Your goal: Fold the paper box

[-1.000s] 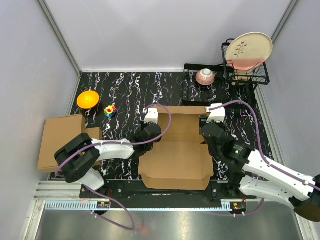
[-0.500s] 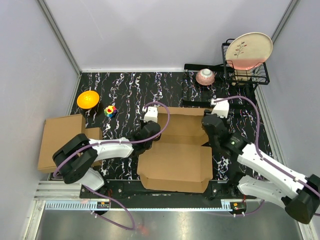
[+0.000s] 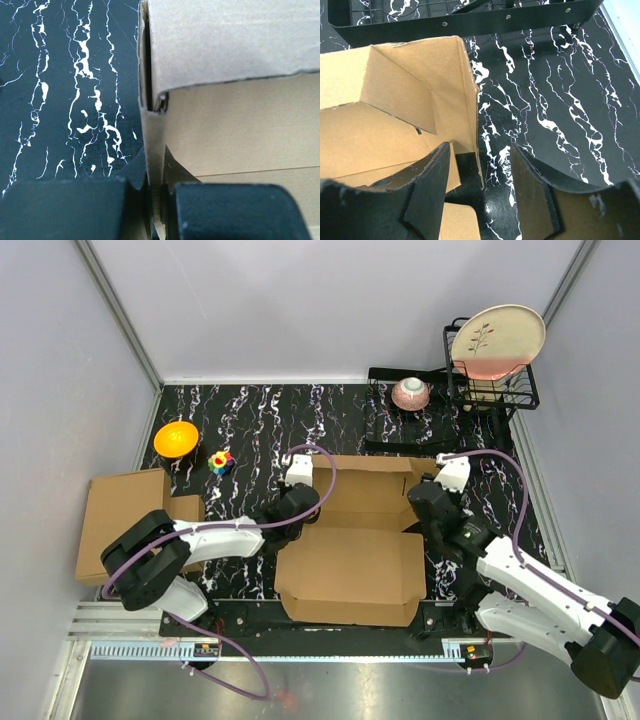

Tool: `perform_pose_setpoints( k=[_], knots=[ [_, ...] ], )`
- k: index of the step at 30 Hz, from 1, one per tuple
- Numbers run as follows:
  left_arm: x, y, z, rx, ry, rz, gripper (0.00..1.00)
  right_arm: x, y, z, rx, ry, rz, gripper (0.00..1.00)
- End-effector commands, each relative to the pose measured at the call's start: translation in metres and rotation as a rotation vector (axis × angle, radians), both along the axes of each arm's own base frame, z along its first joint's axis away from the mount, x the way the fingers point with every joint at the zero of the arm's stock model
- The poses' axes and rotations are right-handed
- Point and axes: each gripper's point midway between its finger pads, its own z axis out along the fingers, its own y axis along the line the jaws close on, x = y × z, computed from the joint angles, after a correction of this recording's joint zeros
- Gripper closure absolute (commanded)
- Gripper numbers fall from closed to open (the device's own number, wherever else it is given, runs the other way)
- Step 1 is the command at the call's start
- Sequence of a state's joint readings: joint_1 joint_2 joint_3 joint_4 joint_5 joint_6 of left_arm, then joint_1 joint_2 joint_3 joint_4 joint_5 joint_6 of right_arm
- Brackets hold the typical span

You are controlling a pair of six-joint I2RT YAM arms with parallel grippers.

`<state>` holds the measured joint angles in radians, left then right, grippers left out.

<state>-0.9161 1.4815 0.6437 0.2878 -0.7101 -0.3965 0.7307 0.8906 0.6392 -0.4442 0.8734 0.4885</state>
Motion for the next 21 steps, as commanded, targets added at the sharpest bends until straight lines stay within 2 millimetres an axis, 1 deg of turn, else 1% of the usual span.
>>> perform_pose_setpoints(
  k=[1, 4, 8, 9, 10, 11, 12, 13, 14, 15, 16, 18, 19, 20, 21],
  knots=[
    [-0.016, 0.011, -0.021, 0.066, 0.075, -0.032, 1.00, 0.011, 0.001, 0.009, 0.062, -0.039, -0.049, 0.43],
    [-0.017, 0.013, -0.021, 0.065, 0.072, -0.026, 1.00, 0.016, -0.003, 0.005, 0.067, -0.018, -0.072, 0.45],
    [-0.018, 0.015, -0.021, 0.063, 0.072, -0.025, 1.00, 0.024, -0.010, -0.001, 0.078, 0.014, -0.095, 0.52],
    [-0.018, 0.016, -0.020, 0.061, 0.070, -0.022, 1.00, 0.026, -0.009, -0.001, 0.077, 0.019, -0.087, 0.58],
    [-0.018, 0.016, -0.020, 0.060, 0.070, -0.021, 1.00, 0.026, -0.006, -0.003, 0.083, 0.023, -0.069, 0.62],
    [-0.019, 0.016, -0.021, 0.060, 0.071, -0.021, 1.00, 0.028, -0.003, -0.001, 0.098, 0.010, -0.057, 0.66],
    [-0.019, 0.015, -0.020, 0.056, 0.071, -0.022, 1.00, 0.028, -0.001, 0.000, 0.105, 0.004, -0.043, 0.72],
    [-0.019, 0.016, -0.022, 0.061, 0.075, -0.022, 1.00, 0.027, 0.004, -0.003, 0.120, 0.012, -0.012, 0.75],
    [-0.019, 0.015, -0.021, 0.059, 0.075, -0.024, 1.00, 0.027, 0.007, 0.000, 0.134, 0.002, 0.002, 0.79],
    [-0.019, 0.014, -0.021, 0.062, 0.076, -0.024, 1.00, 0.026, 0.009, 0.004, 0.155, -0.011, 0.019, 0.86],
    [-0.018, 0.014, -0.021, 0.061, 0.076, -0.022, 1.00, 0.023, 0.014, 0.004, 0.178, -0.007, 0.049, 0.90],
    [-0.016, 0.014, -0.020, 0.072, 0.079, -0.014, 1.00, 0.018, 0.016, 0.013, 0.220, -0.025, 0.068, 0.99],
    [-0.017, 0.014, -0.021, 0.083, 0.085, -0.011, 1.00, 0.015, 0.022, 0.018, 0.248, -0.026, 0.101, 1.00],
    [-0.014, 0.013, -0.018, 0.079, 0.081, -0.004, 1.00, 0.011, 0.023, 0.024, 0.274, -0.040, 0.111, 1.00],
    [-0.014, 0.014, -0.020, 0.088, 0.082, 0.001, 1.00, 0.009, 0.024, 0.026, 0.288, -0.043, 0.122, 1.00]
  ],
)
